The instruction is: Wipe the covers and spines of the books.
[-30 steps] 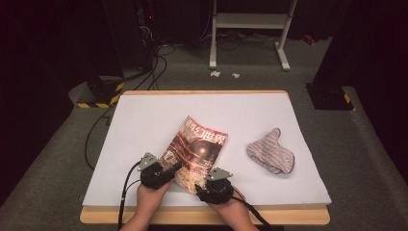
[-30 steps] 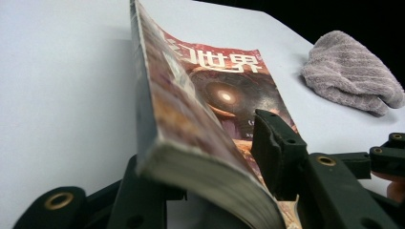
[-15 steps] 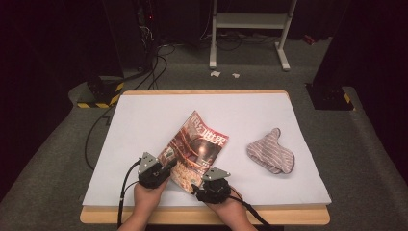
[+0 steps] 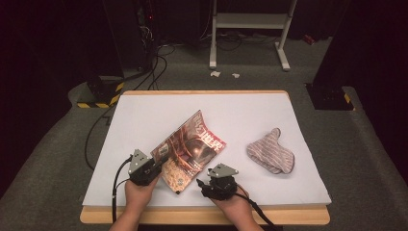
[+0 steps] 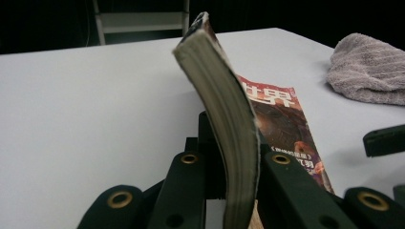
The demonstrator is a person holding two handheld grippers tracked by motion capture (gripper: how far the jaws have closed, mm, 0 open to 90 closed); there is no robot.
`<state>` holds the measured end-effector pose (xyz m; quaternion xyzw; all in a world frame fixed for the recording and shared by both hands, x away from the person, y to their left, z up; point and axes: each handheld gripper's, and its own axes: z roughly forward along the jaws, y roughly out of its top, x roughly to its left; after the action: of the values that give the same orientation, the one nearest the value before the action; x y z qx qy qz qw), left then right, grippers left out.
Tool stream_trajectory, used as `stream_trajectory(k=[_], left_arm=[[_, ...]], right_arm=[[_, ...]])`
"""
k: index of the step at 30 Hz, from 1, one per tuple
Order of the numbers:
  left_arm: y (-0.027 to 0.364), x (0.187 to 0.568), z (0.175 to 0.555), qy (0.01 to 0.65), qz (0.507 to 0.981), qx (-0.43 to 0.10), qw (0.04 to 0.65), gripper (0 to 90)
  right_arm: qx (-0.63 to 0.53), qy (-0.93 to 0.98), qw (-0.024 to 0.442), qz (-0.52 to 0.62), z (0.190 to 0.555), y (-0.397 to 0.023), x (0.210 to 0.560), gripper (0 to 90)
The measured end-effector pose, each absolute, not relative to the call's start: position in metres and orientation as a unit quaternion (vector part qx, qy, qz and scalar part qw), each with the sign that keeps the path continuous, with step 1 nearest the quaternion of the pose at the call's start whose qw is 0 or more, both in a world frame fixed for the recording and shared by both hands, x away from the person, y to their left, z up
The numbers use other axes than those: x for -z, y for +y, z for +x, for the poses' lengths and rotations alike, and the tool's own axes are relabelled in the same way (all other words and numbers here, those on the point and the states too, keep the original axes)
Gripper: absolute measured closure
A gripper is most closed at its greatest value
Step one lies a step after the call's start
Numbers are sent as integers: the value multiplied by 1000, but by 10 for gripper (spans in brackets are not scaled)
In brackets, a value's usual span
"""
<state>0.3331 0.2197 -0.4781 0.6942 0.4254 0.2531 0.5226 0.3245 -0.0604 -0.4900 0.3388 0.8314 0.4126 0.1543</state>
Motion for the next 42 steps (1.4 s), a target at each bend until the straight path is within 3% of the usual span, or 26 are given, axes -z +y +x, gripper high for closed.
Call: stream_trajectory(k=[5, 11, 16, 32, 42], left_arm=[[224, 477, 330, 399, 699, -271, 528, 834], [221, 479, 327, 380, 703, -276, 534, 831], [218, 485, 323, 367, 711, -280, 531, 827], [212, 494, 319, 346, 736, -277, 513, 823], [211, 493, 319, 337, 737, -267, 522, 828]], right_arm=[[-425, 818, 169, 348, 332, -76, 482, 430], [-426, 804, 220, 353, 340, -105, 475, 438], [-416, 793, 229, 381, 349, -131, 470, 437], [-379, 732, 302, 478, 368, -217, 449, 313], [-359, 708, 283, 539, 384, -251, 470, 253]])
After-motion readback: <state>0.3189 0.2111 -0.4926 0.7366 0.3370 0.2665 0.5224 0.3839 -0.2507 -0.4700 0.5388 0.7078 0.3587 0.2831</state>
